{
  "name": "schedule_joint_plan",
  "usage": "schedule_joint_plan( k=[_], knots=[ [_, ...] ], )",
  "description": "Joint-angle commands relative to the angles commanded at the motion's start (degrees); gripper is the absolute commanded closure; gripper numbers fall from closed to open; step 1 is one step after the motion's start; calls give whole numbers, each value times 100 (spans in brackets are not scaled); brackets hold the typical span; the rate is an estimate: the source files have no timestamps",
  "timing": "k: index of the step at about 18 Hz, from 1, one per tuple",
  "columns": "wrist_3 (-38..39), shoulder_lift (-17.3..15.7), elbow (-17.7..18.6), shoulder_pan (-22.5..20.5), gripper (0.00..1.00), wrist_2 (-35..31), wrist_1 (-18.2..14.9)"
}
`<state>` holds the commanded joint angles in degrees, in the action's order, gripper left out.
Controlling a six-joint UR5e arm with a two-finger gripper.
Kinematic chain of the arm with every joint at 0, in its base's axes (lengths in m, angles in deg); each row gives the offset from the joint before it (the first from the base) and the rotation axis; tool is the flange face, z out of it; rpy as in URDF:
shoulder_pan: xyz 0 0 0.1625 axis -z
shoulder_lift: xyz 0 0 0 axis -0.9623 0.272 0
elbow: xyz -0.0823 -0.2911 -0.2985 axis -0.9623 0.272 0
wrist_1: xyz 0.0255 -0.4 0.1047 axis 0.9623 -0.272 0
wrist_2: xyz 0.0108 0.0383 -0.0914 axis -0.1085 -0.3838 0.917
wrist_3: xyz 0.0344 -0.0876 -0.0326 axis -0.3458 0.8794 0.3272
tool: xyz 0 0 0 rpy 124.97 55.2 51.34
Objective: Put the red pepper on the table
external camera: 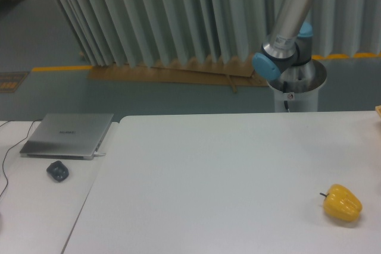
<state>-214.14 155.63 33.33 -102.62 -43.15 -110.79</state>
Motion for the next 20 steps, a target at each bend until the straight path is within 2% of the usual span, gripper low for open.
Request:
schedule_joint_plan(
  k=[9,15,18,20],
  knots=[
    [-9,-70,-97,0,37,26,-35],
    [-105,-430,-97,70,37,61,-88],
    [-105,-510,-97,167,38,175,-105],
    [-105,-685,-79,228,38,394,-245]
  ],
)
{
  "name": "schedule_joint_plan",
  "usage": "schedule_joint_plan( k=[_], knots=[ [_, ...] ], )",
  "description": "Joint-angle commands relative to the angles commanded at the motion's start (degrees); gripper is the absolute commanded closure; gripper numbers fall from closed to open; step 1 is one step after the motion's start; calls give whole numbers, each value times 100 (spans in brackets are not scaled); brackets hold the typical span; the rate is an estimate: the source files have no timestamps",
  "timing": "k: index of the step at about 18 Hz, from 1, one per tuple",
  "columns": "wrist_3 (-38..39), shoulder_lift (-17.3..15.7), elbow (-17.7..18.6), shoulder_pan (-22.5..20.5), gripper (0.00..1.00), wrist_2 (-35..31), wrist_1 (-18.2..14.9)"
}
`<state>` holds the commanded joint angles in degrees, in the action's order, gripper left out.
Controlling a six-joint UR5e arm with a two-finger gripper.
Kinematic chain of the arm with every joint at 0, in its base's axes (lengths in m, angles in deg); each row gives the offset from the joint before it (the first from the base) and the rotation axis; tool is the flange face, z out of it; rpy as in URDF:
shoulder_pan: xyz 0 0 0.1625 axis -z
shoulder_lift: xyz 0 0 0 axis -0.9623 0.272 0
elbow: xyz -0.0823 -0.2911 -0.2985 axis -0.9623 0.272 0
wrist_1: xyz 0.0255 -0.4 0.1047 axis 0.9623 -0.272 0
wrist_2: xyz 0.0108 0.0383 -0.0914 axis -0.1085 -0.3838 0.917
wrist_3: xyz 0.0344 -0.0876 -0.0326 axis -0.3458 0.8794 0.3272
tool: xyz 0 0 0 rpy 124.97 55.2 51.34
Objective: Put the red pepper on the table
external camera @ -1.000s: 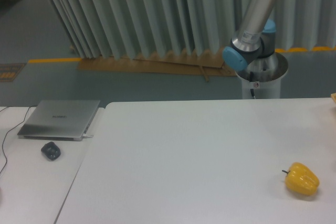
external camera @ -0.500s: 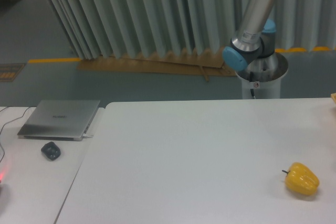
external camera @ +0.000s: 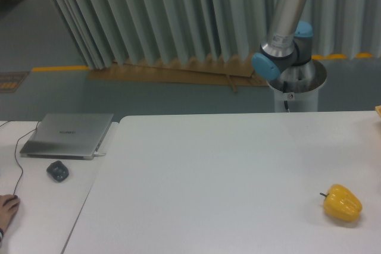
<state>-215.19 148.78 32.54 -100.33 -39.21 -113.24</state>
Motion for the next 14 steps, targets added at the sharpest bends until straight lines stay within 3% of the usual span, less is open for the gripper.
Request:
schedule_joint_plan(
  k=[9,14],
  knots=[
    [263,-431,-9,386,41,555,-633],
    [913,-554,26,790,41,616,-730]
  ],
)
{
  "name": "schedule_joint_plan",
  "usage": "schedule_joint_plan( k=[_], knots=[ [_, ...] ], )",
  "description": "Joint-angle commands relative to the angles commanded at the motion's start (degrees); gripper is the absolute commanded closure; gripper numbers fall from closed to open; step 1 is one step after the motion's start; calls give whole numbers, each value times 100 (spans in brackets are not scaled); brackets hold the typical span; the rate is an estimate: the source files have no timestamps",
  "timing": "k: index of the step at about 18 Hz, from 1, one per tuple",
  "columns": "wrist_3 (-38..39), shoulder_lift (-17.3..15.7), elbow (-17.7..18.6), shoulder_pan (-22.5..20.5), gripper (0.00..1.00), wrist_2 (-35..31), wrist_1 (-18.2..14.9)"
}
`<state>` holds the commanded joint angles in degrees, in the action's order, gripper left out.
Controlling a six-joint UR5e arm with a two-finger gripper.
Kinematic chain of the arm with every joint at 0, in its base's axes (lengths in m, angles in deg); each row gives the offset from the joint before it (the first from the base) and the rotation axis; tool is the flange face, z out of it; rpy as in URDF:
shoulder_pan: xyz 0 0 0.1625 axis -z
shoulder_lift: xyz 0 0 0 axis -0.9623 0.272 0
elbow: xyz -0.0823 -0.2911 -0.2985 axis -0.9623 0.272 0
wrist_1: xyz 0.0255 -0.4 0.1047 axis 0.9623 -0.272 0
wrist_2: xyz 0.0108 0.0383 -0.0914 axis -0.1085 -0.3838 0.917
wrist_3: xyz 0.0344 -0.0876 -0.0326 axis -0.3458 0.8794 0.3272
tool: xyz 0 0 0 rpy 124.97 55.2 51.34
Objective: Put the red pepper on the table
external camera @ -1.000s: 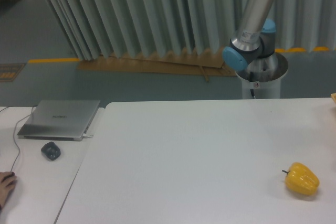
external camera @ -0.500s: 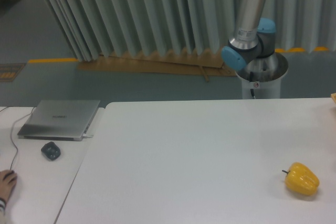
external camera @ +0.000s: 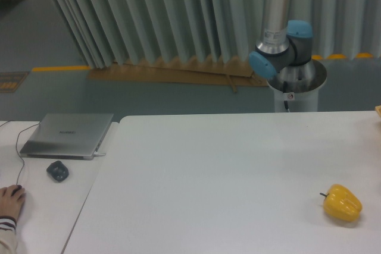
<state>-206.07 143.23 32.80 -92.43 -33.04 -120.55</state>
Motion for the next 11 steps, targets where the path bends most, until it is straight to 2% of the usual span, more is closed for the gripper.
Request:
schedule_joint_plan(
  k=[4,11],
  knots=[
    [519,-62,18,378,41,35,17],
    [1564,61,26,1125,41,44,149]
  ],
)
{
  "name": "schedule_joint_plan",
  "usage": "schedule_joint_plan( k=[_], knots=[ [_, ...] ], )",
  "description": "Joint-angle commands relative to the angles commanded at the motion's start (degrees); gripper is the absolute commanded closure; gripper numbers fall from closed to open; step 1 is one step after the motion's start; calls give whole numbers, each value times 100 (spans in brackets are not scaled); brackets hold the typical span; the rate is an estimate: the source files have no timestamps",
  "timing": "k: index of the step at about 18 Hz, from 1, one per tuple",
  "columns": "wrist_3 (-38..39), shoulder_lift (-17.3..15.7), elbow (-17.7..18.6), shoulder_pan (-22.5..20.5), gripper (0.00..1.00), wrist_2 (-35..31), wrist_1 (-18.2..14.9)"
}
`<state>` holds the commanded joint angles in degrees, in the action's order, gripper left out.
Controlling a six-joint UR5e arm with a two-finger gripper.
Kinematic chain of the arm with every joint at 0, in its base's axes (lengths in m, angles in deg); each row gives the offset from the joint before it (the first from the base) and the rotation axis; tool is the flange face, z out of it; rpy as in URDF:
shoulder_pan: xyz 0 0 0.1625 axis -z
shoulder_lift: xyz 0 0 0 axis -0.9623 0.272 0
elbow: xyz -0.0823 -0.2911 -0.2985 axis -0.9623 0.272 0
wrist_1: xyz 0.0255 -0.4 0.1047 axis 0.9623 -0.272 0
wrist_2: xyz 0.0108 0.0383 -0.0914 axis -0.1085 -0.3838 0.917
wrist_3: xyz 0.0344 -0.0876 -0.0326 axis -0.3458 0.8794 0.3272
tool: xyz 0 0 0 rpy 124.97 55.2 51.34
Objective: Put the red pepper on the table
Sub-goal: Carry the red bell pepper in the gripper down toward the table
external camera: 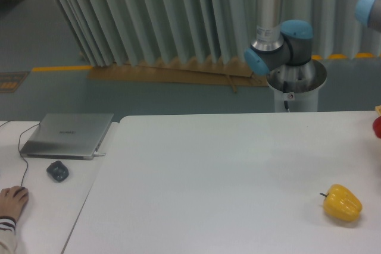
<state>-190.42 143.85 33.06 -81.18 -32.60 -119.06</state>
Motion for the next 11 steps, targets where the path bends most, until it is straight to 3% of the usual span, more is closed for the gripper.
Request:
schedule_joint_plan(
  k=[3,7,11],
  knots=[
    [369,105,-17,299,41,-44,290],
    [818,290,-62,616,42,-26,317],
    [828,483,-79,801,42,-53,572]
  ],
)
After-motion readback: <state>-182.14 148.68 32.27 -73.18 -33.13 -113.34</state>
